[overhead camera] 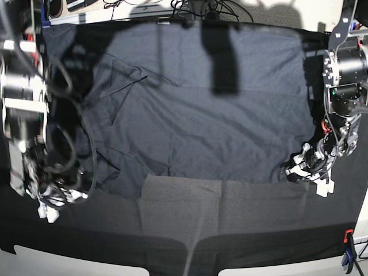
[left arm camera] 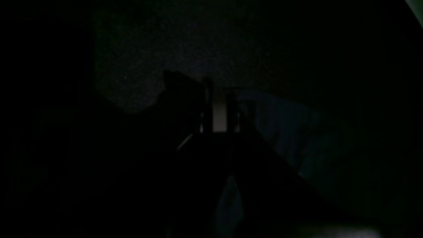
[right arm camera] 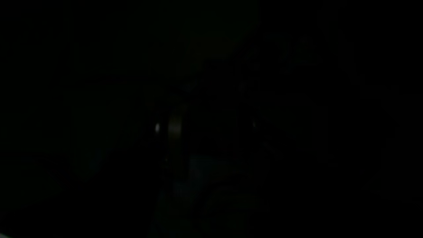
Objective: Layout the t-shirt on the table in an organized manner, then fold the t-shirt properly
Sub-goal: 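Grasp the shirt's side edges with both grippers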
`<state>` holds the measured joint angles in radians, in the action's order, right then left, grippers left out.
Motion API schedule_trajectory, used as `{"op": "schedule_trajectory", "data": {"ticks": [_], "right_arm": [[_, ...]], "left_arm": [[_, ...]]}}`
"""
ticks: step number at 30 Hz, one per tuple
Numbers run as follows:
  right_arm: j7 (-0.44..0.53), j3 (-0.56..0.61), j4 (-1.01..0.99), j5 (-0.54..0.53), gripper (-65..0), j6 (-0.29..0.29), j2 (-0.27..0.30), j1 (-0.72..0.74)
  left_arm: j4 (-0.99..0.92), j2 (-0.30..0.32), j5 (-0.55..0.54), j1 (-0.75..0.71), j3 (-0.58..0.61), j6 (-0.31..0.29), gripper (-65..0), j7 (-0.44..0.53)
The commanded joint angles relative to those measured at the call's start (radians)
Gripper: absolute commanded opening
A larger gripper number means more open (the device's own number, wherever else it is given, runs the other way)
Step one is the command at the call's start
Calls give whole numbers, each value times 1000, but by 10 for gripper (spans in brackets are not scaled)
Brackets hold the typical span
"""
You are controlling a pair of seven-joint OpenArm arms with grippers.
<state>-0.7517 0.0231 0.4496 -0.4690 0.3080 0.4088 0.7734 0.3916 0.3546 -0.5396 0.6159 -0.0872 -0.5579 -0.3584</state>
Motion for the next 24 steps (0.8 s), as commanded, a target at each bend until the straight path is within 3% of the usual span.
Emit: {"op": "schedule_trajectory", "data": {"ticks": [1,11,17,24], "right_arm": [[12,-3,-2,-7,-423,34,-3,39],[-20,-3,-19,61,-430,34,-78,30],[-34,-3,-18,153,-650,34,-79,30],[-44,-3,48,164,-650,61,-79,30]], "left_arm": [[12,11,-11,32,-3,-11,-650,19],[12,11,-11,32,-3,-11,-650,19],[12,11,-11,32,-3,-11,-650,19],[12,11,-11,32,-3,-11,-650,19]]}}
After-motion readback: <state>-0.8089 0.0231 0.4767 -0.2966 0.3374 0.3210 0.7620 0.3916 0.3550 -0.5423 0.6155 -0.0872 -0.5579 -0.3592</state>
